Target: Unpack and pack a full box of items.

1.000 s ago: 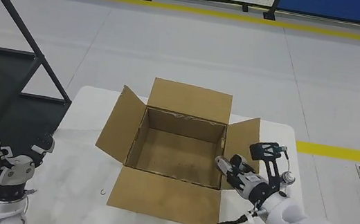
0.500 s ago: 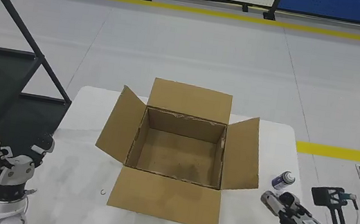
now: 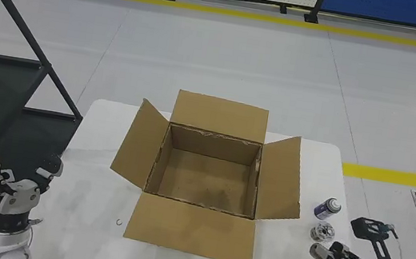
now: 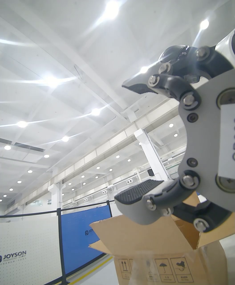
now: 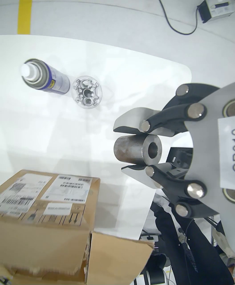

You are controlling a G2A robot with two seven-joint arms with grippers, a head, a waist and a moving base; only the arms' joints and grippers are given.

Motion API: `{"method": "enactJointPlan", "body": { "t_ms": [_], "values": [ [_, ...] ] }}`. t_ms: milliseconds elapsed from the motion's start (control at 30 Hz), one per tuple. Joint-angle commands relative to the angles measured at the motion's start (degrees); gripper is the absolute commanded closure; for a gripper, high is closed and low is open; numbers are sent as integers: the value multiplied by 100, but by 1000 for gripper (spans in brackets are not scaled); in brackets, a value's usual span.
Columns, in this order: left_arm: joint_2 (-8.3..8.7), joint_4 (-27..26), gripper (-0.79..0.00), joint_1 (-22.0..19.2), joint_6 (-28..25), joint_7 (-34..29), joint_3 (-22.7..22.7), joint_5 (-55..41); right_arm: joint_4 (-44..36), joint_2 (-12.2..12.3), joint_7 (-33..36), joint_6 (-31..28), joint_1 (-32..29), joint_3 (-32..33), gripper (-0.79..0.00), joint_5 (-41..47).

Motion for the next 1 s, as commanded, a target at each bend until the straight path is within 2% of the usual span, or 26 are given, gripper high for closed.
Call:
{"method": "enactJointPlan", "body": {
  "t_ms": [0,300,633,967],
  "values": [
    [0,0,-785,0,0,0,0,0,280,37,234,107,281,-199,0,-230],
    [0,0,-785,0,0,0,0,0,1102,108,575,836,1186,-1163,0,-1447],
    [0,0,-785,0,0,0,0,0,1954,154,1191,945,1922,-1867,0,-2105],
    [0,0,-785,0,0,0,0,0,2718,139,1208,1191,2446,-2415,0,-2475]
  ]
}}
